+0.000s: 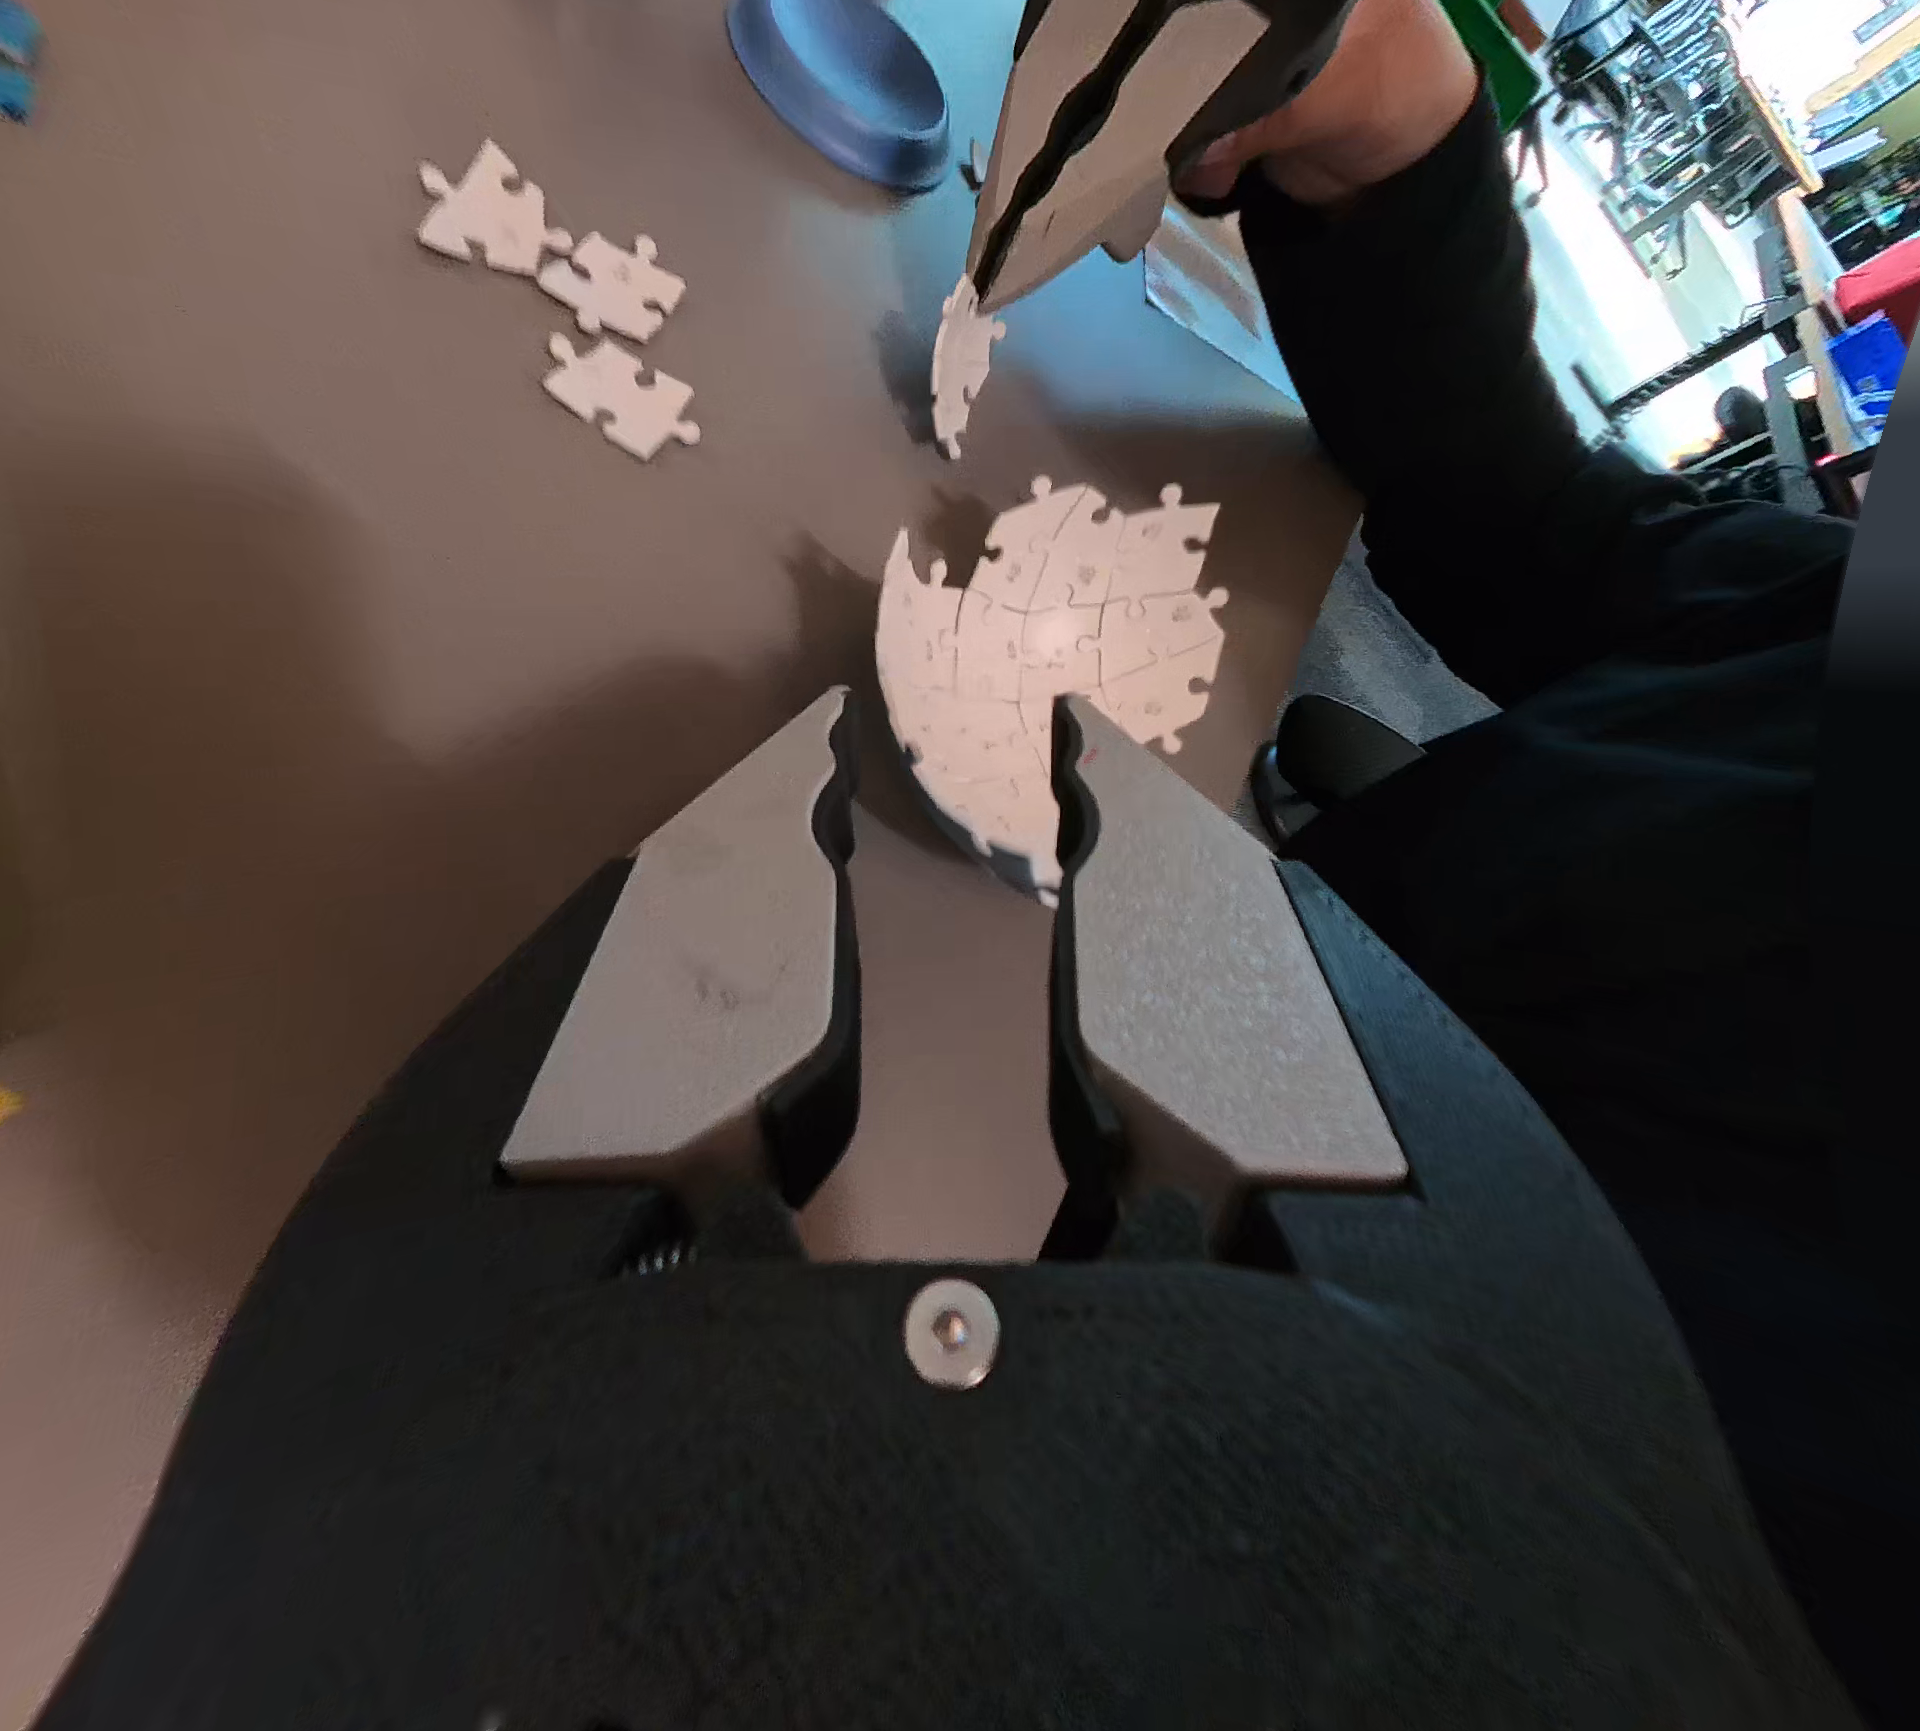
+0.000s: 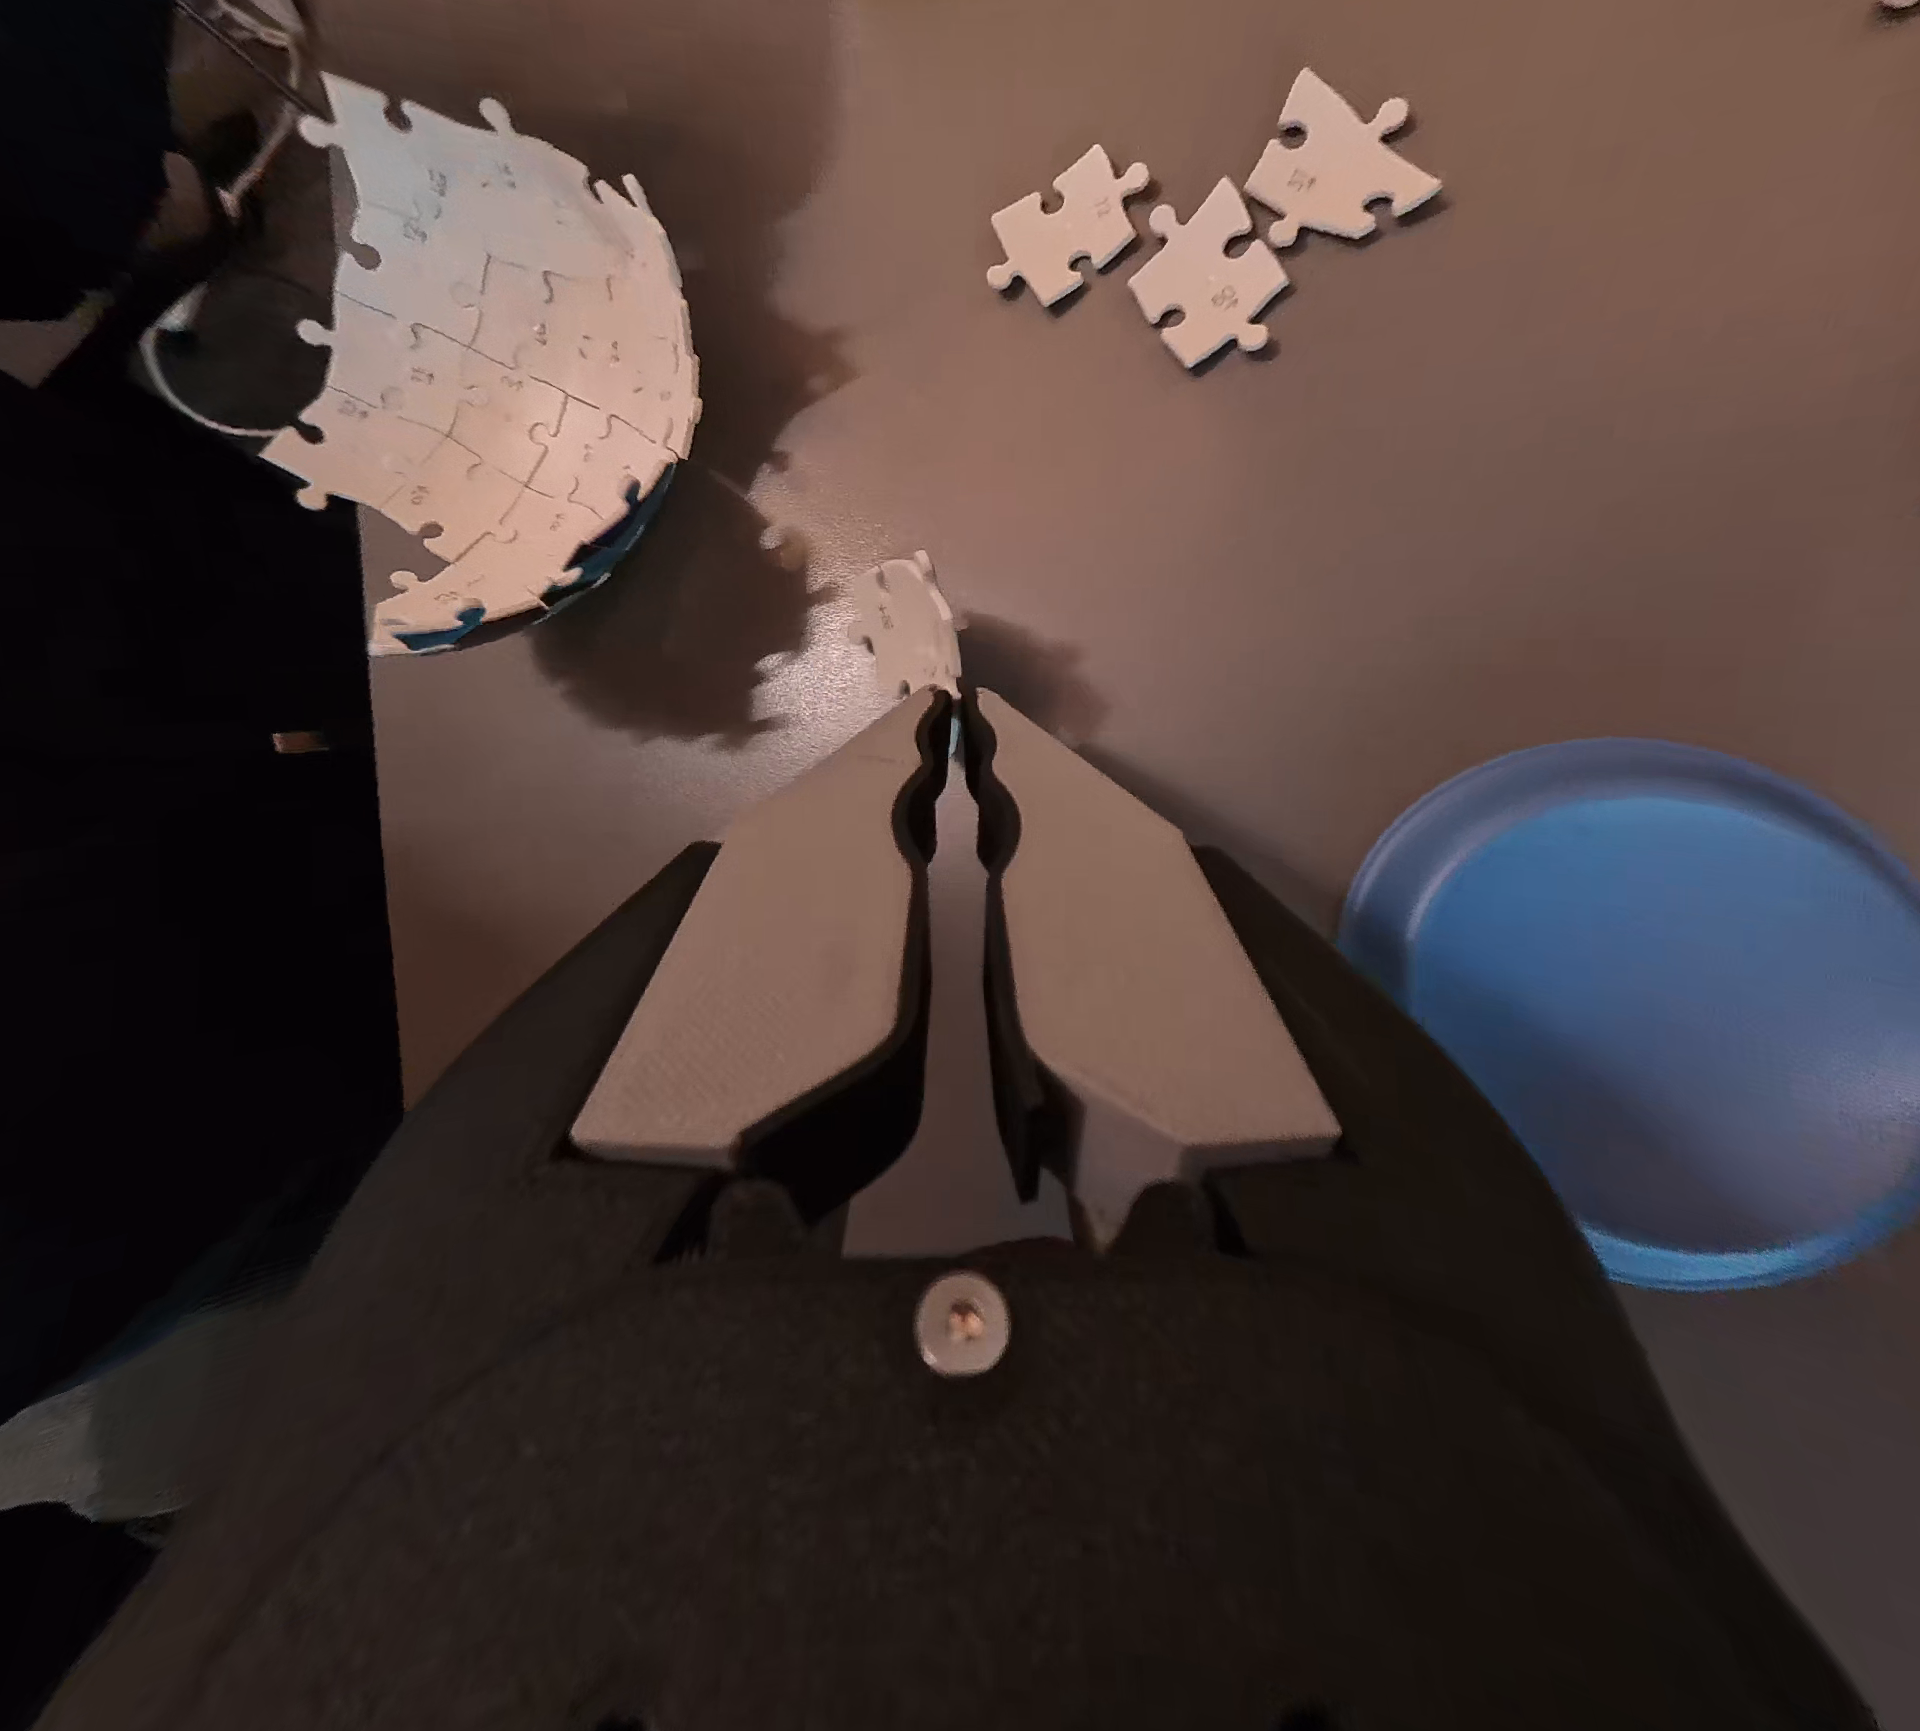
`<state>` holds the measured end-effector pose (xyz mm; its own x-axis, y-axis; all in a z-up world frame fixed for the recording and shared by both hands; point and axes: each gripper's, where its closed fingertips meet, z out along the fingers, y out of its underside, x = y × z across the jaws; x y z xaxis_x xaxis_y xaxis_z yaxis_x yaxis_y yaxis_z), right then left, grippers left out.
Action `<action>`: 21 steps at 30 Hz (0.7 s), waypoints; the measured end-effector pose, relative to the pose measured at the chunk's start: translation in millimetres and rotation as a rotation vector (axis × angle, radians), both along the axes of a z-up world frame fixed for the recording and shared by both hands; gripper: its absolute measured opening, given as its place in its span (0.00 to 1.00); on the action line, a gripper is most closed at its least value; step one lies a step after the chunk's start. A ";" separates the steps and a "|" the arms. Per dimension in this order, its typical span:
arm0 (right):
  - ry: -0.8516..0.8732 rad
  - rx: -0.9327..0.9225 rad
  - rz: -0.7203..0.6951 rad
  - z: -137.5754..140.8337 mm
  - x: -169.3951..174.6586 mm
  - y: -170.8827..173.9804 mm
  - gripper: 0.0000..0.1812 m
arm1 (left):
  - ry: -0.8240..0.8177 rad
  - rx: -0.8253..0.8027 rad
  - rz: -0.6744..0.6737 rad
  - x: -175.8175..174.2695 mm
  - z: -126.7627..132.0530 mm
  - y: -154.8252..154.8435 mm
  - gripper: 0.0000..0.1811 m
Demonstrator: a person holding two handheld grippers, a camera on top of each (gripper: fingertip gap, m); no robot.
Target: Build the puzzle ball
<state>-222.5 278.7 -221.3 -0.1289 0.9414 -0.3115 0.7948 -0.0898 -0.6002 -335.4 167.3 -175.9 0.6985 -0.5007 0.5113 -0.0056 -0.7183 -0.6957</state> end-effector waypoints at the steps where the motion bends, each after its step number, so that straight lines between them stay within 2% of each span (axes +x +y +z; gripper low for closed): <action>1: -0.006 0.026 -0.002 0.4 -0.1 1.9 0.00 | 0.014 0.011 -0.005 -0.5 6.6 3.0 0.19; 6: -0.004 0.195 0.054 18.5 -8.2 0.8 0.00 | 0.107 0.041 -0.112 22.6 27.1 27.9 0.21; 12: 0.009 0.293 0.146 51.6 -19.1 -13.3 0.00 | 0.105 0.010 -0.225 65.6 26.5 67.6 0.21; 17: -0.009 0.345 0.194 63.8 -25.6 -19.9 0.00 | 0.137 -0.008 -0.289 86.5 18.1 76.9 0.22; 18: -0.008 0.350 0.200 65.3 -27.3 -21.1 0.00 | 0.146 -0.008 -0.296 87.6 17.0 77.5 0.20; 21: 0.006 0.349 0.205 69.7 -33.0 -22.7 0.00 | 0.165 0.018 -0.298 85.6 15.2 80.3 0.01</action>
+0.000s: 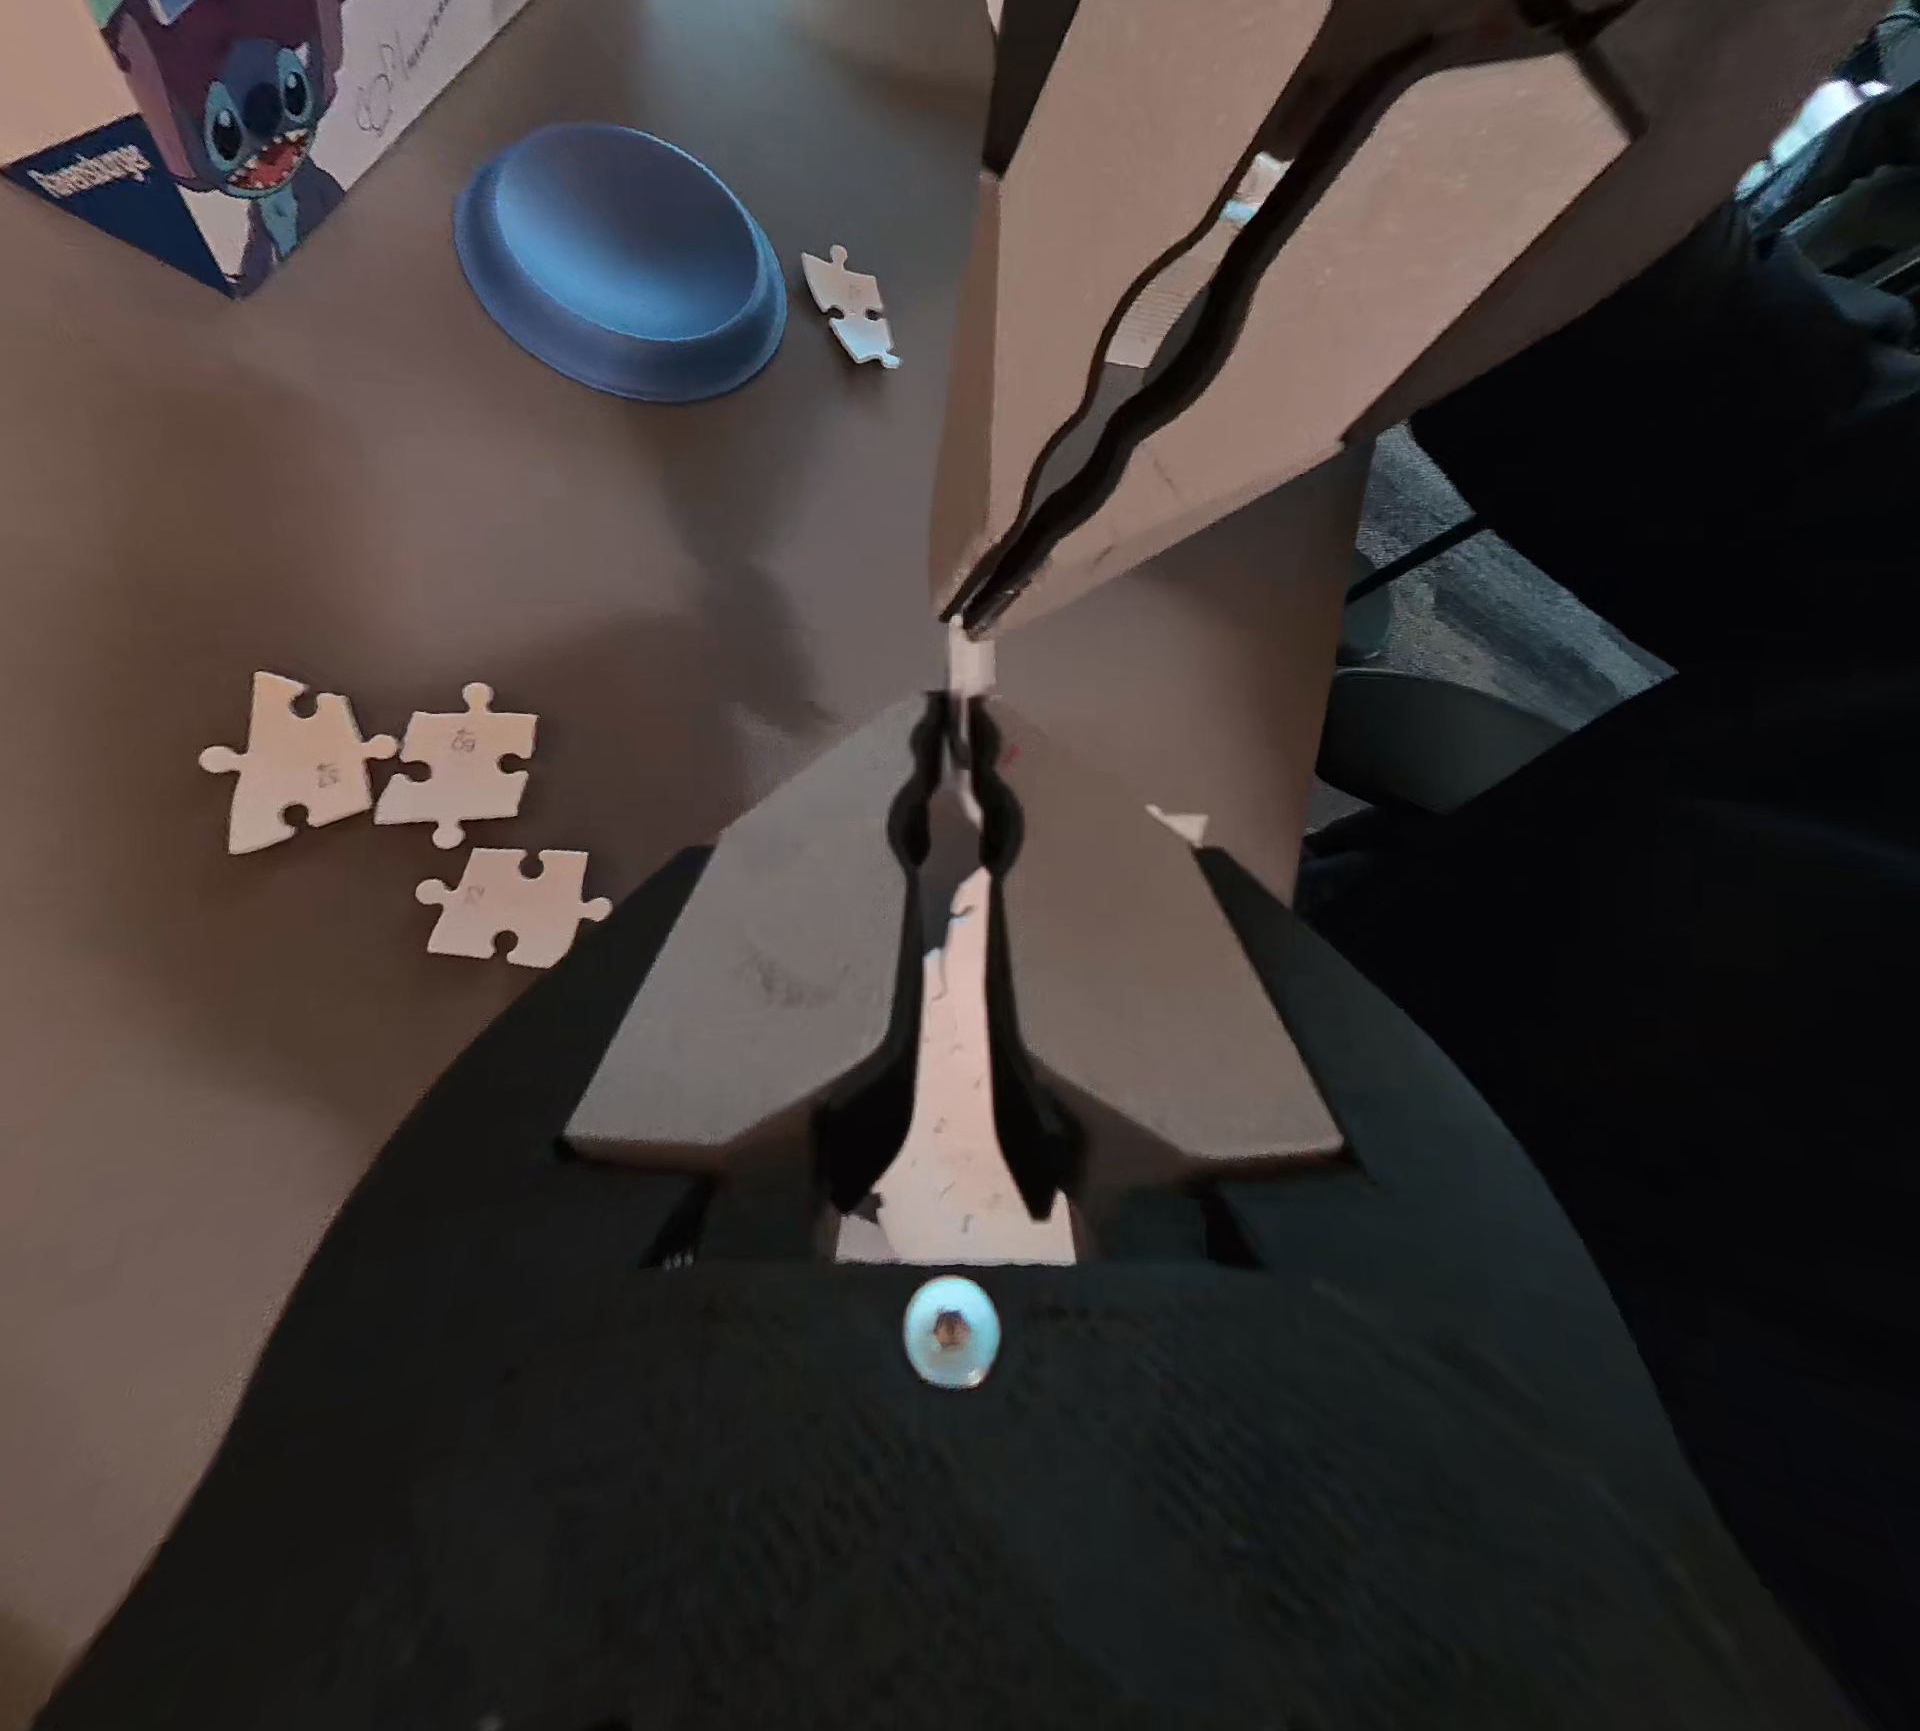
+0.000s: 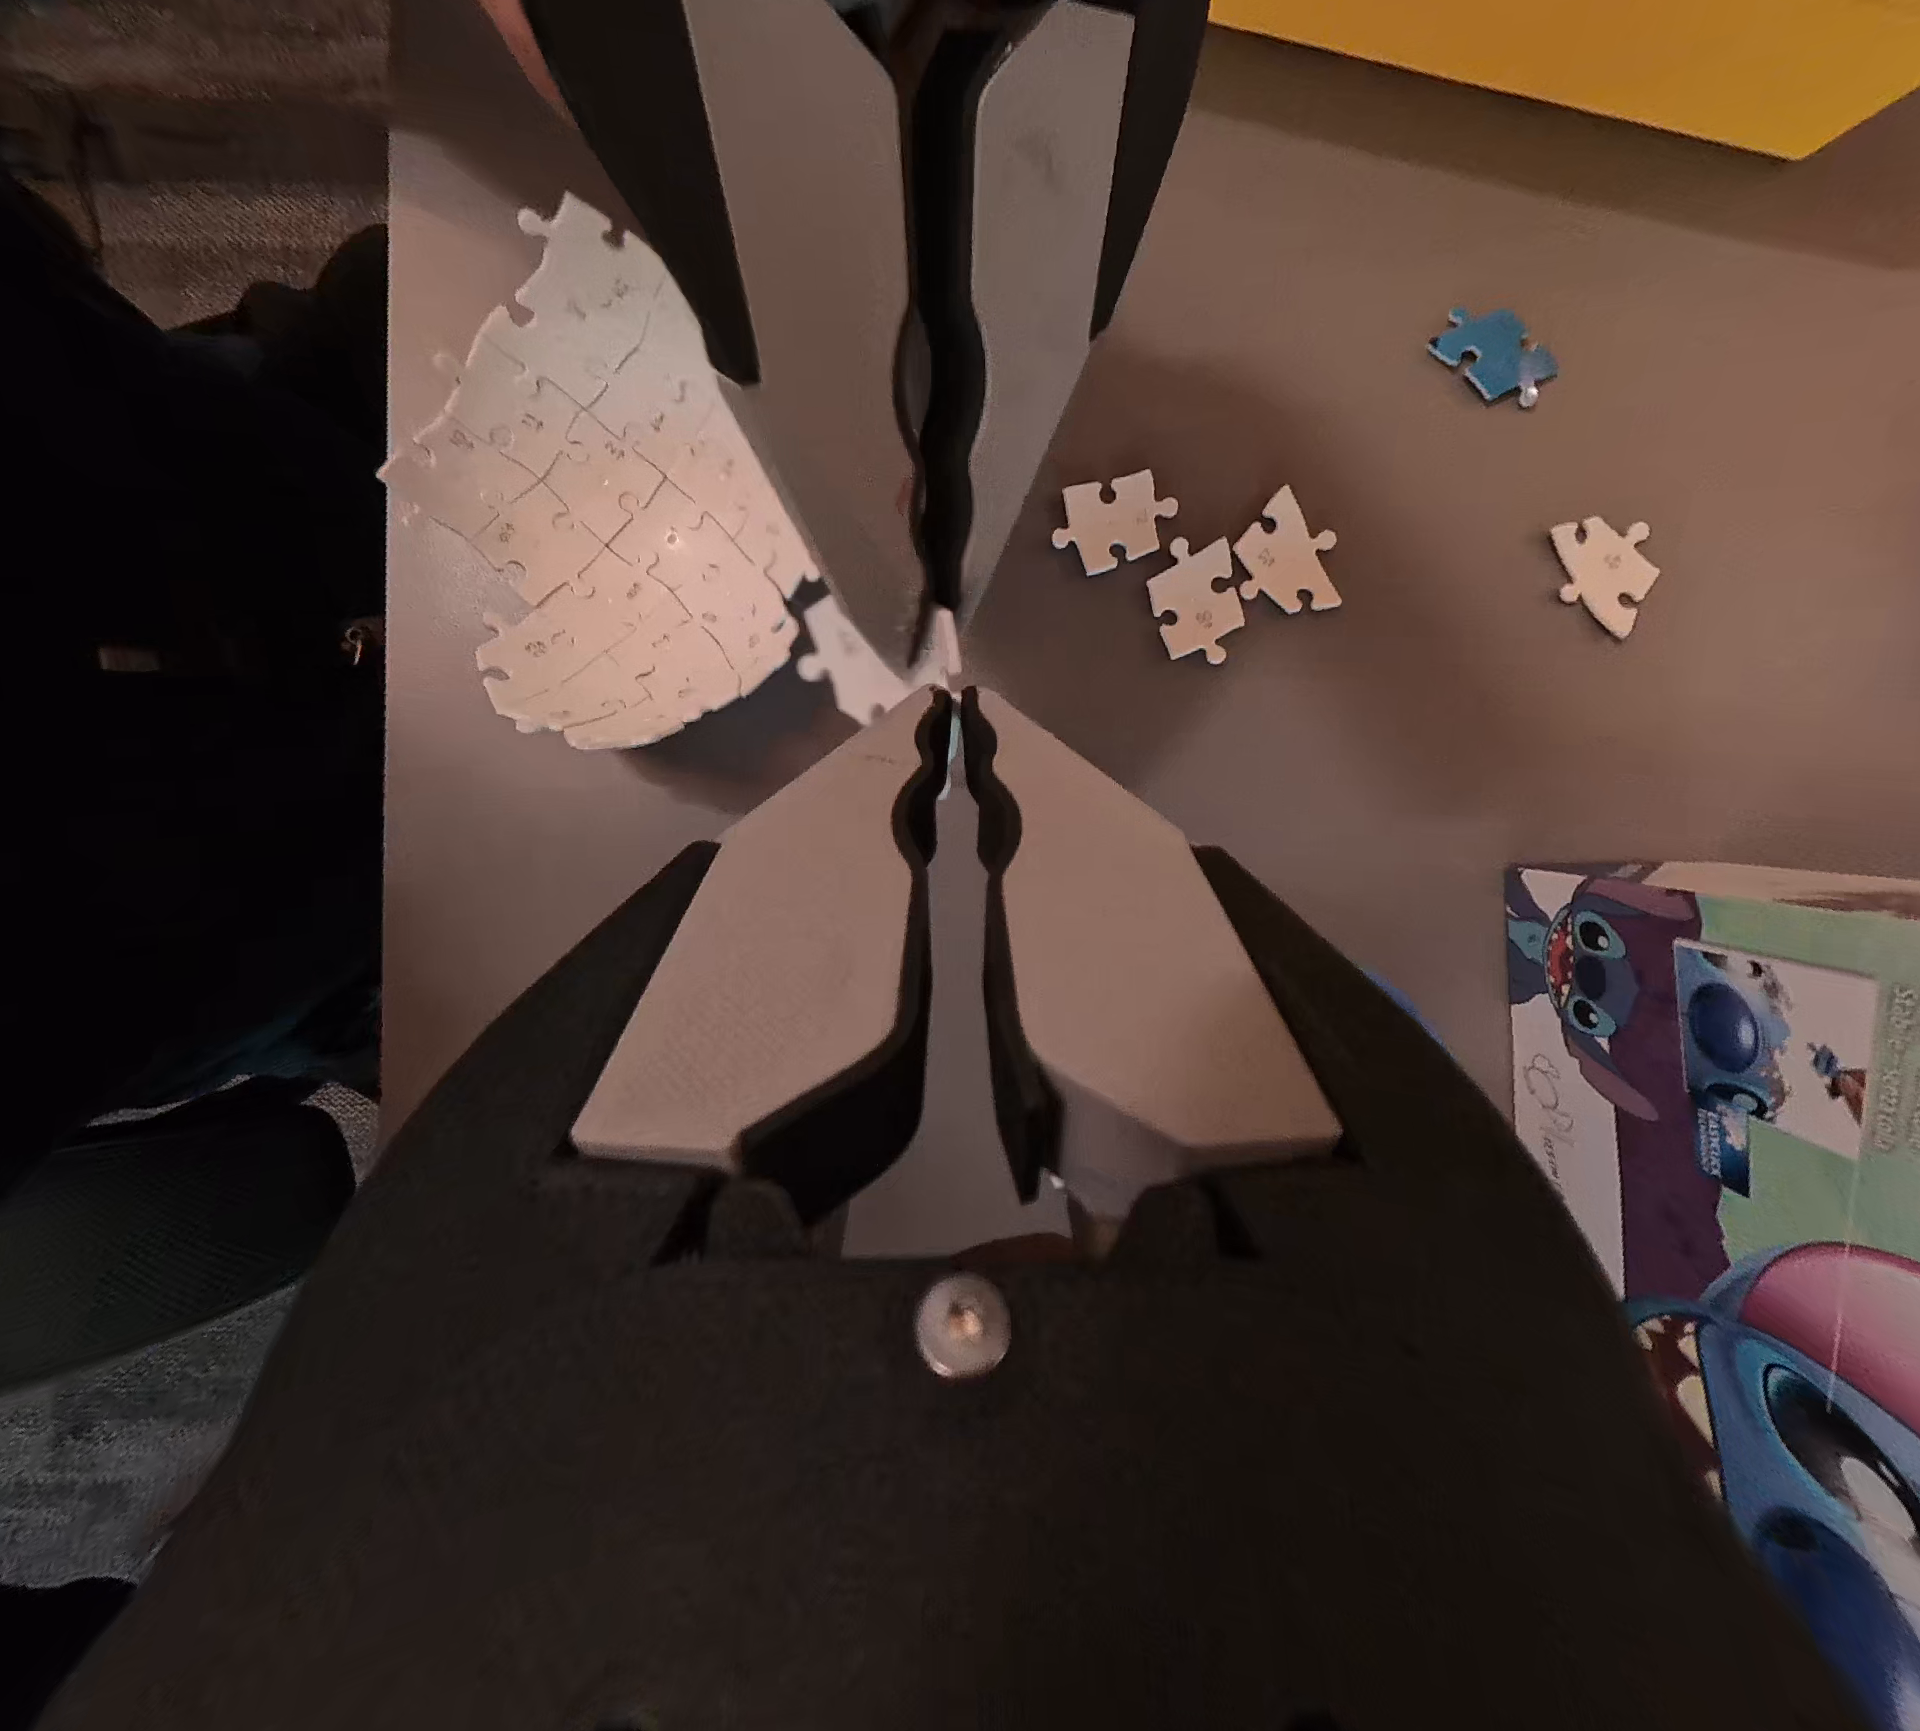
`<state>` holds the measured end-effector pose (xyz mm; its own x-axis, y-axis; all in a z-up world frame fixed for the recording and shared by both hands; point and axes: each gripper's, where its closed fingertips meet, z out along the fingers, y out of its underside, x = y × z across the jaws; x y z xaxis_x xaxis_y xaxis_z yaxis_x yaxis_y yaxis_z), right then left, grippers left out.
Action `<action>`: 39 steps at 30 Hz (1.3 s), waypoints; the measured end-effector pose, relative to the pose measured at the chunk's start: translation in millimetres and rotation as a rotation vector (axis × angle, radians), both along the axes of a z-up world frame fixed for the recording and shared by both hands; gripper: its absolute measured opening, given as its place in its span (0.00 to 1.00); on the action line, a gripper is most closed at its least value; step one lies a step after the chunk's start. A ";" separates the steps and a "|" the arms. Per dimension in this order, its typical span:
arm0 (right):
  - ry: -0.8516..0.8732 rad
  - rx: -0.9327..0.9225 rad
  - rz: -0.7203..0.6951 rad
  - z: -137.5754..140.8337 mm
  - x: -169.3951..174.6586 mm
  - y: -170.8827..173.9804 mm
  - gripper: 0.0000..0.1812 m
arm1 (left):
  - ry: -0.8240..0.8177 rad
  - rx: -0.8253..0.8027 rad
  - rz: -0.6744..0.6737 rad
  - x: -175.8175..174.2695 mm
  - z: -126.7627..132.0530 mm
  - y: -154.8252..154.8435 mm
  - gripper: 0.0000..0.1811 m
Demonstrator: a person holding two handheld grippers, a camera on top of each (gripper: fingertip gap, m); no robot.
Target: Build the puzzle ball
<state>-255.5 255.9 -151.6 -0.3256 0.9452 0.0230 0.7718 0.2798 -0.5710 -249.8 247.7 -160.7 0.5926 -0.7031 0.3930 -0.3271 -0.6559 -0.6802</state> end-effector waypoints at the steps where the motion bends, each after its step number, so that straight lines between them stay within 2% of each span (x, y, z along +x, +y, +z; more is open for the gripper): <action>1: 0.007 -0.003 -0.005 1.2 -2.0 0.7 0.00 | 0.009 0.024 0.007 -2.5 -0.9 2.3 0.00; 5: 0.064 -0.033 -0.047 3.4 -9.2 6.8 0.00 | -0.035 0.067 0.043 -10.3 1.6 7.4 0.00; 8: 0.135 -0.079 -0.133 5.5 -9.4 21.0 0.09 | -0.078 0.097 0.085 -20.2 6.5 11.4 0.00; 11: 0.192 -0.295 -0.170 7.3 -11.7 19.2 0.17 | -0.147 0.141 0.116 -27.9 15.3 13.8 0.00; 13: 0.191 -0.421 -0.165 4.1 -14.8 14.7 0.19 | -0.209 0.163 0.133 -30.4 21.7 15.6 0.00; 17: 0.254 -0.636 -0.091 12.0 -25.2 -3.2 0.12 | -0.327 0.179 0.125 -29.3 26.8 15.3 0.00; 18: 0.261 -0.667 -0.081 12.8 -27.1 -5.7 0.08 | -0.345 0.167 0.117 -27.9 25.1 13.9 0.00; 20: 0.255 -0.677 -0.077 8.8 -29.1 -7.0 0.01 | -0.380 0.142 0.100 -24.9 22.7 10.1 0.00; 23: 0.210 -0.727 -0.058 4.0 -26.2 -15.1 0.00 | -0.400 0.098 0.058 -22.7 18.3 1.2 0.00; 25: 0.154 -0.718 -0.071 -4.6 -24.1 -16.1 0.00 | -0.361 0.067 0.049 -27.0 9.8 -3.8 0.03; 28: 0.047 -0.590 -0.124 -25.2 -21.7 -6.1 0.00 | -0.260 0.105 0.112 -49.7 1.9 -2.4 0.09; 32: -0.031 -0.519 -0.080 -23.4 -26.6 -16.7 0.00 | -0.102 -0.024 0.099 -64.6 -20.5 -23.5 0.20; 39: -0.186 -0.424 -0.007 -38.7 -28.9 -41.1 0.00 | 0.086 -0.115 0.015 -53.0 -57.0 -52.3 0.21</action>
<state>-284.4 214.8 -190.4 -0.2815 0.8607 -0.4243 0.8731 0.0462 -0.4854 -302.8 195.4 -217.6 0.6376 -0.6471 0.4180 -0.3707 -0.7334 -0.5698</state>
